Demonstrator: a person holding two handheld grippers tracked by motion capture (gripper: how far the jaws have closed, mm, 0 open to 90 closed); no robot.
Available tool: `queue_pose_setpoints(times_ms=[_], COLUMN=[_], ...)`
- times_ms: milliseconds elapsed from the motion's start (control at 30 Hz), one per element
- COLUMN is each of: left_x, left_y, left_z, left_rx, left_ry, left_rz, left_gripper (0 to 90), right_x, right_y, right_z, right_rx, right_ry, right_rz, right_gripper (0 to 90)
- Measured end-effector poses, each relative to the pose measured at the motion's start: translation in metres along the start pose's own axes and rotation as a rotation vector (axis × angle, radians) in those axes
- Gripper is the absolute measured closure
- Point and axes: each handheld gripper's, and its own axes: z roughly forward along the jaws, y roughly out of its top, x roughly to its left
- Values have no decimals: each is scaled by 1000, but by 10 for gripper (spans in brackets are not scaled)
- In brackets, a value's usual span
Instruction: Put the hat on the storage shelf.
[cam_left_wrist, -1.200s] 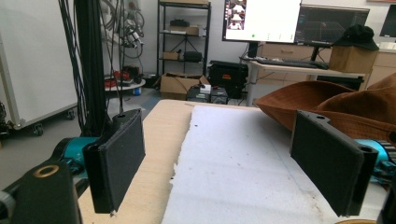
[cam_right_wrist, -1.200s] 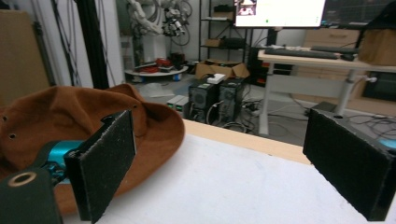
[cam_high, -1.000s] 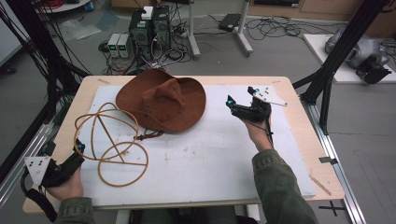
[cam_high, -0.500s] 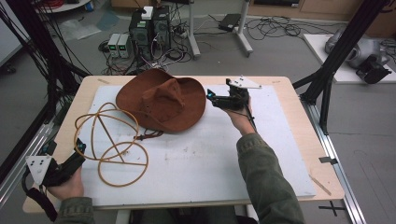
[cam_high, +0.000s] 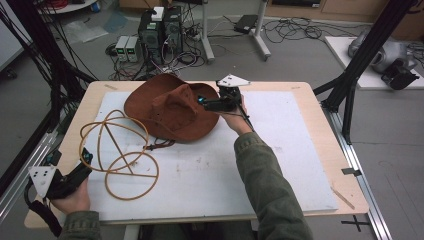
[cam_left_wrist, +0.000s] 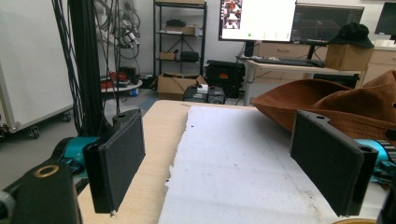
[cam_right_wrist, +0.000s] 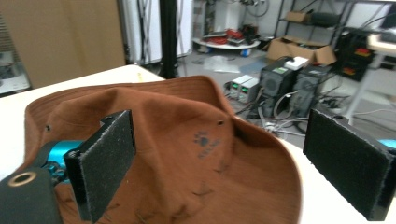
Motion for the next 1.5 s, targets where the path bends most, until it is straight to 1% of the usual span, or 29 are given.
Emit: queue_pose_setpoints(times_ms=[67, 133, 167, 200, 233, 267, 367, 400, 433, 467, 567, 600, 667, 800, 867, 1000, 1067, 1100, 1133, 1167, 1200, 1233, 1267, 1300, 1367, 1400, 1433, 1467, 1500], left_x=[0, 0, 0, 0, 1, 1, 1, 1, 1, 1, 2, 2, 2, 3, 3, 3, 2, 2, 2, 2, 2, 2, 2, 2, 3, 3, 3, 3, 3], left_y=[0, 0, 0, 0, 0, 0, 0, 0, 0, 0, 0, 0, 0, 0, 0, 0, 0, 0, 0, 0, 0, 0, -1, -1, -1, -1, -1, -1, -1], left_z=[0, 0, 0, 0, 0, 0, 0, 0, 0, 0, 0, 0, 0, 0, 0, 0, 0, 0, 0, 0, 0, 0, 0, 0, 1, 1, 1, 0, 0], left_rx=[2, 1, 0, 0, 1, 1, 0, -1, -1, -2, -1, -1, -1, 0, 0, 1, -1, 0, -1, 1, 0, 1, 2, 2, 3, 4, 4, 4, 3], left_ry=[-1, 0, 0, 0, 0, 0, 0, 2, 1, 1, 0, 1, 1, 1, 1, 0, -2, -3, -4, -5, -5, -5, -5, -6, -7, -7, -7, -8, -8], left_rz=[0, 0, -1, -1, -1, -1, -2, -4, -4, -4, -5, -5, -5, -5, -7, -6, -6, -6, -5, -5, -6, -5, -5, -5, -9, -9, -10, -10, -9], left_gripper=[184, 184, 184, 184, 184, 184, 184, 184, 184, 184, 184, 184, 184, 184, 184, 184, 184, 184, 184, 185, 185, 185, 185, 185, 185, 186, 187, 187, 187], right_x=[6, 11, 16, 16, 20, 20, 28, 30, 35, 35, 40, 40, 43, 44, 44, 43, 43, 43, 43, 43, 44, 44, 44, 44, 45, 45, 44, 44, 41], right_y=[-1, 0, -1, -1, -3, -3, -1, -1, -1, -1, -4, -4, -9, -14, -19, -21, -22, -22, -22, -22, -23, -23, -23, -23, -24, -24, -24, -24, -24], right_z=[10, 21, 29, 29, 38, 38, 50, 54, 63, 63, 77, 77, 86, 91, 95, 96, 97, 97, 97, 97, 97, 97, 97, 97, 98, 98, 98, 98, 97], right_rx=[23, 20, 28, 28, 48, 48, 48, 49, 57, 57, 88, 88, 106, 127, 148, 153, 172, 178, 183, 197, 217, 217, 225, 227, 230, 232, 241, 241, 244], right_ry=[19, 37, 51, 51, 63, 63, 78, 83, 92, 92, 93, 93, 91, 86, 76, 66, 58, 54, 58, 57, 71, 71, 79, 79, 81, 77, 94, 94, 113], right_rz=[-14, -25, -26, -26, -31, -31, -27, -30, -37, -37, -45, -45, -52, -52, -37, -37, -48, -58, -59, -47, -30, -30, -28, -41, -36, -39, -22, -22, -25], right_gripper=[87, 87, 87, 87, 87, 87, 87, 87, 87, 87, 87, 87, 87, 87, 88, 92, 209, 228, 292, 388, 501, 501, 571, 639, 756, 836, 872, 872, 877])
